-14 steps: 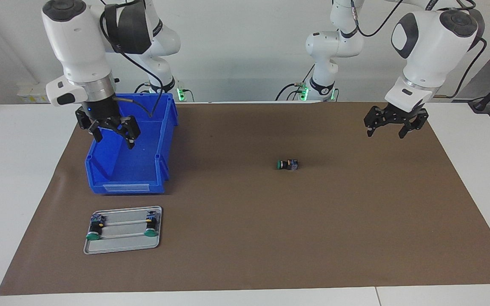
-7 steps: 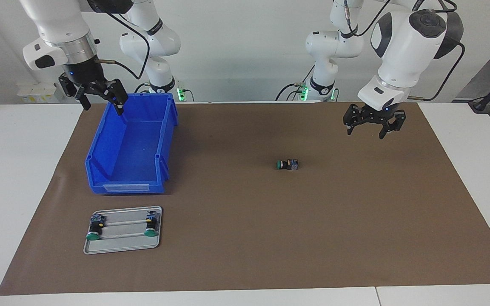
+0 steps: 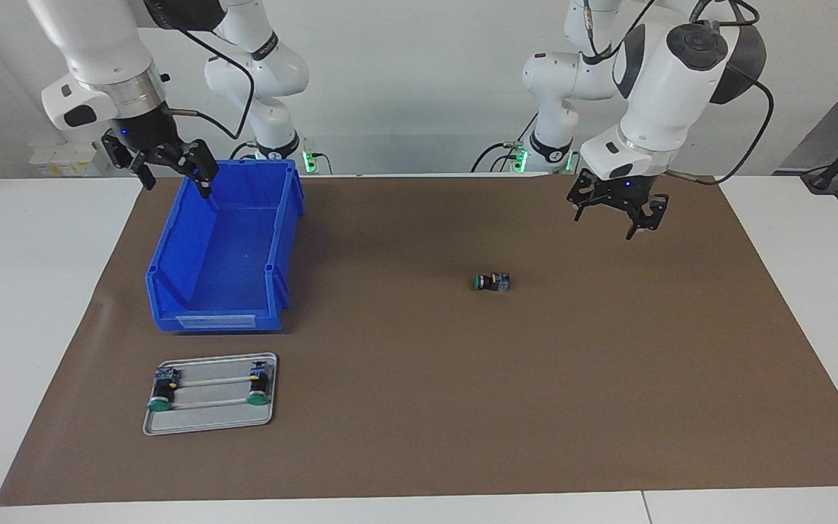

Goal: Place and press button with both arms
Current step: 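Move the left gripper toward the green button on the table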

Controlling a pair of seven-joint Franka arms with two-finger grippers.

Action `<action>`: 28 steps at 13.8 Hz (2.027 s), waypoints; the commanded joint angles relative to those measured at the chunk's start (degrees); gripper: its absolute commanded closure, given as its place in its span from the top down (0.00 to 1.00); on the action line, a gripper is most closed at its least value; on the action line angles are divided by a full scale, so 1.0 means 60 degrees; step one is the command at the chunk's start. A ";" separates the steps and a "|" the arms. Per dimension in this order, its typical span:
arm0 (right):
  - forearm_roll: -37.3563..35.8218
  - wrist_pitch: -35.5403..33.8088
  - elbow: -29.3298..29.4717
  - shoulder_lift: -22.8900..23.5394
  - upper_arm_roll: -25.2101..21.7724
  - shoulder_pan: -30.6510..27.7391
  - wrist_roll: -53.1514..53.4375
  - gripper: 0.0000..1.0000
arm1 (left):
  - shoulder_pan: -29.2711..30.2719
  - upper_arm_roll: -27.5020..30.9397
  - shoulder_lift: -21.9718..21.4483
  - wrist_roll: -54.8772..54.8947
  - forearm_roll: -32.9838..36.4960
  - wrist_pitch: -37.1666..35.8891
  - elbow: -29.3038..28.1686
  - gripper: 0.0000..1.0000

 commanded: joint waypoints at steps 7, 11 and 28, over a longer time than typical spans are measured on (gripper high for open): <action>-0.0023 0.0106 -0.0265 -0.0253 0.0053 -0.0067 -0.0366 1.00 | -0.0066 0.0127 -0.0940 0.6461 -0.0086 0.0479 -0.1632 1.00; -0.0023 0.0106 -0.0265 -0.0253 0.0053 -0.0067 -0.0366 1.00 | -0.0285 0.0112 -0.0955 0.7242 -0.0087 0.0757 -0.1678 0.93; -0.0023 0.0106 -0.0280 -0.0253 0.0053 -0.0067 -0.0366 1.00 | -0.1310 0.0112 -0.0999 0.7741 -0.1754 0.3961 -0.4255 0.80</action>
